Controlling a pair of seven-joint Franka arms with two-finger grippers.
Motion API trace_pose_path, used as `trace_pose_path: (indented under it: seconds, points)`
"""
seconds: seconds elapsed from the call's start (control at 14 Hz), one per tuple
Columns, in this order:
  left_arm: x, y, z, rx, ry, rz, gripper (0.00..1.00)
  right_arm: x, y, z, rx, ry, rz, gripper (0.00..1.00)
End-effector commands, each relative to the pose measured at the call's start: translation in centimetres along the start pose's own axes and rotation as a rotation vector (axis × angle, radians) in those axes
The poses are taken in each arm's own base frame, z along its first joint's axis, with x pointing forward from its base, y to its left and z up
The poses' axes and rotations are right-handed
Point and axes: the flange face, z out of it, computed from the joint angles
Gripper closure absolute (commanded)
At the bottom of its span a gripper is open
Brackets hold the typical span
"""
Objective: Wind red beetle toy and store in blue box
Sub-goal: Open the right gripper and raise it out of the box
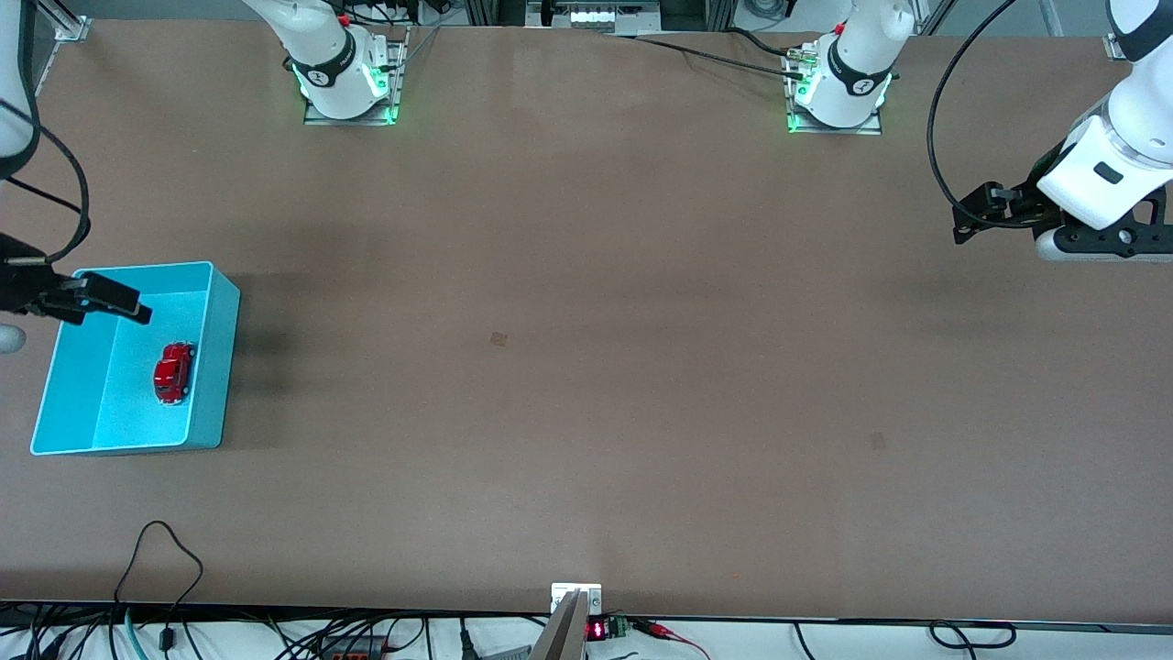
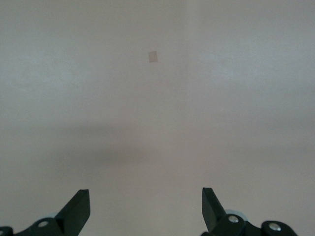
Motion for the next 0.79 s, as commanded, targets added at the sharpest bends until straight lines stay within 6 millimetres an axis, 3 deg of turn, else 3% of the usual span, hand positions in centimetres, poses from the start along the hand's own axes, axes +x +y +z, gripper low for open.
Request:
trace_pose_path:
  seconds: [0.0,0.21,0.36,0.57,0.72]
  points:
    - [0.1,-0.2,-0.6,-0.007,-0.002,0.014,0.0,-1.5,-0.7,-3.1,-0.025,-0.05,0.054,0.0]
    - [0.1,-0.2,-0.6,-0.007,-0.002,0.014,0.0,-2.2,-0.6,-8.3,-0.123,-0.026,0.04,0.0]
    - [0.1,-0.2,-0.6,-0.007,-0.002,0.014,0.0,-2.1,0.2,-8.2,-0.117,-0.024,0.074,0.0]
    - [0.1,-0.2,-0.6,-0.007,-0.002,0.012,0.0,-2.8,0.1,-5.0,-0.098,-0.099,0.131,0.0]
    - [0.1,-0.2,-0.6,-0.007,-0.002,0.015,0.0,-3.0,0.8,-4.2,-0.094,-0.1,0.111,0.0]
